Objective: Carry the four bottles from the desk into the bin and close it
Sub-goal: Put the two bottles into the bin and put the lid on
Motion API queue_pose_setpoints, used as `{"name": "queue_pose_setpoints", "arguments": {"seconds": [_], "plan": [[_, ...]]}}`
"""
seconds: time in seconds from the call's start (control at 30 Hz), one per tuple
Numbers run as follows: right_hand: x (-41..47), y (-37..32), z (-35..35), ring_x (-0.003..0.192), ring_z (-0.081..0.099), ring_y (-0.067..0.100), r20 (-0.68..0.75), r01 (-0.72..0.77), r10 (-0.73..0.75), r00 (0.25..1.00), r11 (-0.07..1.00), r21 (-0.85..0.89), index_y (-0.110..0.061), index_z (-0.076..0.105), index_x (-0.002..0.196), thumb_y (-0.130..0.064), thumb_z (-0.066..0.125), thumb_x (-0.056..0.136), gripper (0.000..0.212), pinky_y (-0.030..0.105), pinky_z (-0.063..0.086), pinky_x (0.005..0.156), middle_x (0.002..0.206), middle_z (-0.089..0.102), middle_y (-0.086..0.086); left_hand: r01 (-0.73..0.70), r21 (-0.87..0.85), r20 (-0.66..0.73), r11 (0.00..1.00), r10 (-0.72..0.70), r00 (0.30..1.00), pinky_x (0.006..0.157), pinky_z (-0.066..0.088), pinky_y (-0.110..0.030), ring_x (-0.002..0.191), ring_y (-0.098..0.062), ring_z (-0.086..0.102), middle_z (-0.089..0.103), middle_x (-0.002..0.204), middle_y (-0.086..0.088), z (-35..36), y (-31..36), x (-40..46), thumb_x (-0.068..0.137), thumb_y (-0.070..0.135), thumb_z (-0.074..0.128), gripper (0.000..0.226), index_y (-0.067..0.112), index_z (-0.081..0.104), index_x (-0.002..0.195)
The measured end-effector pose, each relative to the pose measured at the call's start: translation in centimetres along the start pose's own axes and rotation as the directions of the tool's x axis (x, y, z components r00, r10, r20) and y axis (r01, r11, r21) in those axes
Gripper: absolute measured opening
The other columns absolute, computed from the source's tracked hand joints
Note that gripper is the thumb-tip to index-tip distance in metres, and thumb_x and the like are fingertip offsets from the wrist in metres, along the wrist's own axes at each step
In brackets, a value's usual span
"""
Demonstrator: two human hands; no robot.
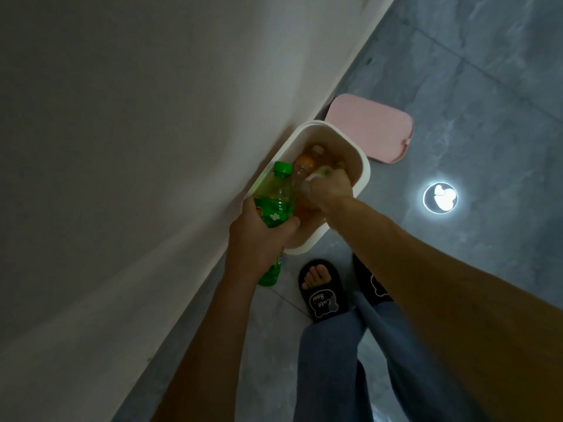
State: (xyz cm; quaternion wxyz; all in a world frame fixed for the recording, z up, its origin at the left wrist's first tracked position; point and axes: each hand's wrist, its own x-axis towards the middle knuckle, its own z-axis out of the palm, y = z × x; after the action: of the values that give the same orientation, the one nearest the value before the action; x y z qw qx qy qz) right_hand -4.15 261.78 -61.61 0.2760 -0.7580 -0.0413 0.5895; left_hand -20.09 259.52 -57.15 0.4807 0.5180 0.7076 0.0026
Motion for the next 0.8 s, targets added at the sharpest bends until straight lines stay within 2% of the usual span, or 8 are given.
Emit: {"name": "queue_pose_setpoints", "arguments": {"seconds": [0.07,0.13,0.17,0.23,0.33,0.43,0.67,0.8], "plan": [[-1.9,0.6,-1.6,0.102,0.060,0.020,0.040,0.261,-0.261,0.964,0.921,-0.289,-0.011,0.052,0.126,-0.012,0.053,0.098,0.028,0.004,0.043,0.072,0.098,0.058,-0.007,-0.012,0.018,-0.002,1.000,0.012,1.000,0.062,0.040,-0.015,0.079,0.014,0.060,0.060,0.095,0.025,-0.4,1.5,-0.1,0.069,0.051,0.083,0.059,0.037,0.051,0.117],[-4.0,1.9,-3.9,0.090,0.059,0.016,0.160,0.529,-0.535,0.829,0.661,-0.532,-0.017,0.060,0.121,-0.018,0.050,0.099,0.024,0.008,0.043,0.065,0.103,0.063,-0.004,-0.030,0.059,-0.011,0.998,0.031,0.999,0.065,0.045,-0.020,0.085,0.007,0.059,0.060,0.097,0.022,-0.3,3.0,0.1,0.066,0.056,0.081,0.062,0.036,0.048,0.114],[-4.9,2.6,-5.1,0.092,0.061,0.020,0.245,0.607,-0.610,0.754,0.504,-0.615,-0.019,0.061,0.121,-0.018,0.051,0.098,0.024,0.020,0.048,0.068,0.109,0.066,0.001,-0.034,0.084,-0.007,0.996,0.035,0.999,0.070,0.051,-0.026,0.089,-0.003,0.062,0.060,0.099,0.018,0.0,3.8,0.3,0.063,0.059,0.077,0.064,0.034,0.046,0.114],[-5.3,4.0,-6.9,0.113,0.059,0.031,0.407,0.644,-0.614,0.676,0.226,-0.731,-0.019,0.059,0.128,-0.016,0.057,0.095,0.033,0.041,0.053,0.089,0.125,0.064,0.010,-0.061,0.150,-0.007,0.987,0.062,0.998,0.083,0.056,-0.042,0.099,-0.018,0.063,0.060,0.107,0.007,0.8,5.1,1.0,0.060,0.064,0.067,0.069,0.030,0.042,0.115],[-4.4,5.4,-8.5,0.151,0.027,0.031,0.562,0.629,-0.448,0.695,-0.001,-0.778,-0.014,0.045,0.148,-0.028,0.053,0.099,0.051,0.045,0.018,0.126,0.157,0.040,0.012,-0.149,0.335,-0.022,0.930,0.166,0.986,0.085,0.050,-0.037,0.111,-0.027,0.062,0.061,0.124,-0.003,2.9,5.7,2.6,0.067,0.065,0.064,0.081,0.020,0.043,0.131],[-3.2,5.9,-8.9,0.154,0.021,0.027,0.610,0.650,-0.478,0.632,-0.103,-0.753,-0.018,0.044,0.150,-0.028,0.046,0.103,0.048,0.043,0.007,0.128,0.159,0.039,0.007,-0.160,0.417,-0.053,0.895,0.200,0.978,0.088,0.053,-0.038,0.122,-0.029,0.061,0.059,0.138,-0.007,5.1,4.7,4.5,0.080,0.050,0.078,0.080,0.018,0.038,0.141],[-0.7,6.0,-9.3,0.139,0.047,0.021,0.668,0.702,-0.494,0.558,-0.150,-0.697,-0.024,0.066,0.131,-0.031,0.053,0.099,0.035,0.042,0.026,0.124,0.137,0.062,-0.003,-0.125,0.430,-0.174,0.894,0.218,0.960,0.109,0.049,-0.045,0.137,-0.028,0.052,0.053,0.149,-0.008,8.5,2.4,6.7,0.084,0.041,0.080,0.080,0.017,0.039,0.148],[0.2,6.1,-9.0,0.136,0.049,0.019,0.685,0.719,-0.503,0.527,-0.166,-0.675,-0.025,0.067,0.128,-0.033,0.049,0.101,0.034,0.041,0.025,0.124,0.133,0.063,-0.004,-0.118,0.510,-0.177,0.852,0.238,0.955,0.116,0.041,-0.045,0.145,-0.027,0.042,0.043,0.158,-0.008,9.3,1.8,6.9,0.089,0.044,0.074,0.085,0.015,0.032,0.157]]}}
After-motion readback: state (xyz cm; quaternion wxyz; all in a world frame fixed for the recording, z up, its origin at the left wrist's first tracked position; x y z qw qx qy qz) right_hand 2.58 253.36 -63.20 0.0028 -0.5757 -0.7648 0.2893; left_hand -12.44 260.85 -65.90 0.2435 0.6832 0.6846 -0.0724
